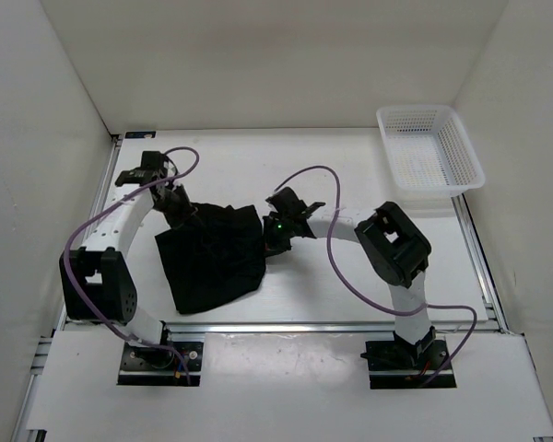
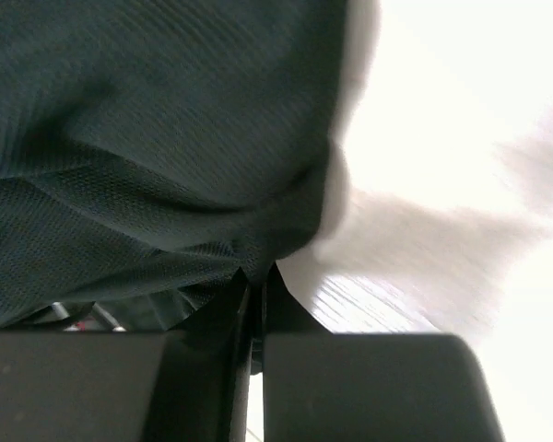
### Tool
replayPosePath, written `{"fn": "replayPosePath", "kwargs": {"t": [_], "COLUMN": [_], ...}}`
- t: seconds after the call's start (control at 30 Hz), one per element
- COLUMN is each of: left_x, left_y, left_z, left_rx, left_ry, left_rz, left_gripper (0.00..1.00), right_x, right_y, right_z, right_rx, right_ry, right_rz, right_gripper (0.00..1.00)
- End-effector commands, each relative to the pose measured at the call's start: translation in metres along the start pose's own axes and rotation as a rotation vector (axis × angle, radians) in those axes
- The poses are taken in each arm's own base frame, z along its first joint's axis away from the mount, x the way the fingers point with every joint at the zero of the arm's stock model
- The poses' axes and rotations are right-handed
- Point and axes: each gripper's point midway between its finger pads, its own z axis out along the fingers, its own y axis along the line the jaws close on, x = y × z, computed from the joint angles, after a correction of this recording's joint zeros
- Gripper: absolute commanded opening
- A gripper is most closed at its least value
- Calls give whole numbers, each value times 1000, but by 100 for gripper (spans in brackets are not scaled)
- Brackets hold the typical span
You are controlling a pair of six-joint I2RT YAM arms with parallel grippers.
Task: Fold and stack the shorts
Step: Fold the shorts
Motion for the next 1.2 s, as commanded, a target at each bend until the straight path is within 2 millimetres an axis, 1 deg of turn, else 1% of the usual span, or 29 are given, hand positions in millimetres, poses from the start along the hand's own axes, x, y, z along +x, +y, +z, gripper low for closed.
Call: {"fn": "replayPosePath", "kwargs": {"t": [0.0, 0.03, 0.07, 0.1, 0.17, 0.2, 0.23, 0.27, 0.3, 0.33, 0.43, 0.47, 0.5, 0.53, 0.57, 0.6, 0.63, 0.67, 0.7, 0.73, 0.8, 0.83, 0.87, 0.97, 1.0, 1.07, 1.1, 1.13, 1.17], "left_x": [-11, -13, -14, -16, -18, -10, -14, -10, 1, 1, 14, 19, 21, 23, 27, 29, 29, 38, 40, 46, 48, 51, 55, 47, 44, 42, 45, 42, 39], "left_y": [-36, -43, -52, -72, -92, -106, -126, -137, -151, -167, -183, -187, -188, -189, -184, -180, -180, -168, -164, -147, -133, -115, -108, -77, -71, -45, -35, -24, -12], "left_z": [-2, 0, 2, 6, 11, 25, 20, 23, 34, 29, 34, 35, 34, 25, 24, 21, 12, 16, 16, 19, 25, 31, 33, 33, 34, 40, 47, 53, 62], "left_rx": [58, 64, 70, 86, 98, 96, 123, 130, 138, 158, 176, 178, 186, 198, 191, 182, 193, 169, 170, 144, 123, 91, 74, 1, -11, -85, -118, -154, -190], "left_ry": [-13, -10, -6, 0, 0, 35, 18, 29, 63, 55, 83, 91, 101, 88, 96, 90, 64, 88, 87, 105, 105, 126, 131, 85, 71, 60, 72, 61, 65], "left_rz": [99, 117, 135, 166, 200, 224, 245, 268, 293, 306, 333, 334, 323, 328, 316, 315, 310, 300, 301, 281, 263, 235, 231, 198, 189, 159, 153, 141, 124], "left_gripper": [10, 10, 10, 10, 10, 10, 10, 10, 10, 10, 10, 10, 10, 10, 10, 10, 10, 10, 10, 10, 10, 10, 10, 10, 10, 11, 37, 56, 72], "right_x": [-19, -26, -17, -17, -18, -12, -6, -4, 2, 8, 18, 22, 22, 22, 26, 26, 22, 24, 18, 18, 16, 16, 16, 18, 18, 20, 21, 21, 21], "right_y": [-14, -16, -29, -26, -45, -48, -54, -62, -66, -77, -92, -92, -96, -98, -104, -103, -105, -104, -102, -103, -101, -102, -103, -106, -106, -108, -106, -106, -107], "right_z": [-18, -31, -33, -45, -59, -70, -77, -84, -94, -101, -122, -127, -136, -141, -147, -154, -162, -168, -174, -180, -184, -189, -189, -190, -190, -190, -189, -189, -190], "right_rx": [12, 8, 36, 33, 94, 112, 144, 171, 194, 252, 303, 310, 322, 338, 367, 371, 389, 390, 381, 383, 380, 385, 387, 397, 397, 403, 396, 396, 398], "right_ry": [-127, -164, -160, -187, -235, -255, -258, -272, -288, -297, -335, -327, -350, -360, -354, -369, -389, -389, -413, -420, -425, -428, -426, -421, -421, -412, -407, -406, -404], "right_rz": [106, 125, 162, 155, 191, 192, 199, 210, 212, 222, 241, 243, 251, 239, 241, 239, 234, 220, 226, 221, 205, 202, 193, 203, 203, 206, 205, 205, 195], "right_gripper": [0, 0, 0, 0, 0, 0, 0, 0, 0, 0, 0, 14, 34, 55, 82, 87, 89, 90, 91, 91, 93, 93, 93, 93, 93, 93, 93, 93, 93]}}
